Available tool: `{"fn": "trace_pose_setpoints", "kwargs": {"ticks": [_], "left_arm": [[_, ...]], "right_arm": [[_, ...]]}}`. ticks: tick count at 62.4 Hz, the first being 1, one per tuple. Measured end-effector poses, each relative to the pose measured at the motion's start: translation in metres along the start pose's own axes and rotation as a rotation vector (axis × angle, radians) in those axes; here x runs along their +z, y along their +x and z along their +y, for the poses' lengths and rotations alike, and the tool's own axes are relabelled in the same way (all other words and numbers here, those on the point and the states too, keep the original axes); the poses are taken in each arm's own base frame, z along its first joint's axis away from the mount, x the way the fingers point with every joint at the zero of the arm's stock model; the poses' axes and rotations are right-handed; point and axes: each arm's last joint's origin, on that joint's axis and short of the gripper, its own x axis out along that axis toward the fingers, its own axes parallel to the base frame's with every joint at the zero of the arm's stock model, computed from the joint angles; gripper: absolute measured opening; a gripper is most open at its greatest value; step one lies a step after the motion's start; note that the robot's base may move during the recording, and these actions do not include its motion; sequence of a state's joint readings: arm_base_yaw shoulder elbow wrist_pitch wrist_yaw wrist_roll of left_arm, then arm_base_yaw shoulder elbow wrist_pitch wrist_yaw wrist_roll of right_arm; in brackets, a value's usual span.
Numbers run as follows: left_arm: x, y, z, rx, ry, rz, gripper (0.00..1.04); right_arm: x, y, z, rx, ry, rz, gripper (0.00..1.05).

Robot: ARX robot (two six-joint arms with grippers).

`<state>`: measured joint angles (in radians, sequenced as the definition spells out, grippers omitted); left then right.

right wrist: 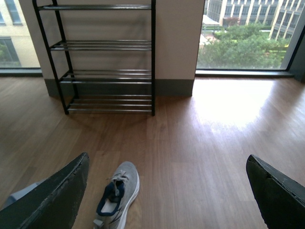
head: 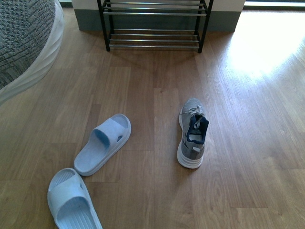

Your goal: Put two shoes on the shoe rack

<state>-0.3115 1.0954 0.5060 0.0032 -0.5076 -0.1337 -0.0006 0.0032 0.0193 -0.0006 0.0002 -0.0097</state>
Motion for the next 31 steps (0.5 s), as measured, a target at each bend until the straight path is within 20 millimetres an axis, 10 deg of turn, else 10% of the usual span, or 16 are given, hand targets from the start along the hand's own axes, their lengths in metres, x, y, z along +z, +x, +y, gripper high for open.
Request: {"fn": "trace_pose_setpoints", "kwargs": {"ticks": [31], "left_arm": [[-0.0003, 0.0004, 0.0001, 0.012, 0.001, 0.001, 0.01]], "right_arm": [[0.0000, 0.0000, 0.0000, 0.000, 0.000, 0.000, 0.95]]}}
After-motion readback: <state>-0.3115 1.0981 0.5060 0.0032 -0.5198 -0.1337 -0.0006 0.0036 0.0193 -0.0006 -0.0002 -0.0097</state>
